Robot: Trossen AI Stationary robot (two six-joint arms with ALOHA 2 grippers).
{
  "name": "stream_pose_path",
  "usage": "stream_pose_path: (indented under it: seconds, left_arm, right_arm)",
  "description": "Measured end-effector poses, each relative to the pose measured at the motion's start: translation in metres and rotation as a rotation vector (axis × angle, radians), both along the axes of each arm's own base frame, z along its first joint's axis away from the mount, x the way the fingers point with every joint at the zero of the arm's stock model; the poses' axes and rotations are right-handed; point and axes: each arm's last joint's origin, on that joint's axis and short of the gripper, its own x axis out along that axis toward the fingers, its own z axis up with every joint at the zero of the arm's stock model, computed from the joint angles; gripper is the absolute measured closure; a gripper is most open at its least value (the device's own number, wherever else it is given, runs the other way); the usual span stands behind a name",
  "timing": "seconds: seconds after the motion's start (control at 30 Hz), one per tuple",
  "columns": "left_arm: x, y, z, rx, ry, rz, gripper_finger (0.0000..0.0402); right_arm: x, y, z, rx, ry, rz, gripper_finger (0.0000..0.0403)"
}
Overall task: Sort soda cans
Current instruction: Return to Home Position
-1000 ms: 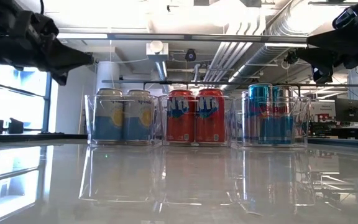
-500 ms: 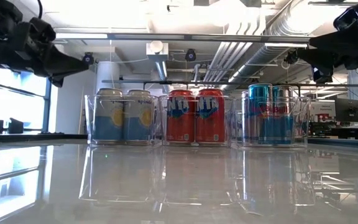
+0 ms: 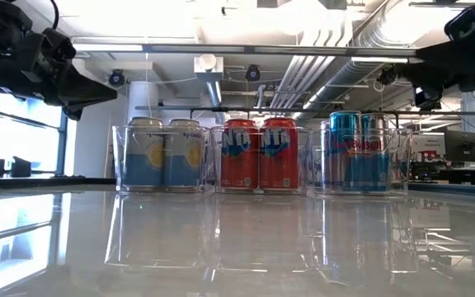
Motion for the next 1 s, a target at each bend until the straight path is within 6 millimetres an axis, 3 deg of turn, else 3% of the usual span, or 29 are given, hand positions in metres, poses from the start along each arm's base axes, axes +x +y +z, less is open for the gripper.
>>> stream_pose_path:
  seconds: [0.13,0.33,1.0]
  left_arm:
    - [0.0000,0.0000,0.0000,-0.001,0.000,0.000,0.0401]
    - [0.0000,0.0000,0.0000,-0.001,0.000,0.001,0.0401]
    - [-0.0020,-0.0052,0.0042,0.010,-0.051,-0.040,0.0401]
  right_arm:
    - [-0.0006,0.0036,-0.0003,0.053,0.012,0.122,0.0238]
    - [-0.0001,0.0012,-0.0011,0.053,0.020,0.038,0.0238]
    - [-0.0009,0.0013,-0.0001,0.055,0.008,0.039,0.0238]
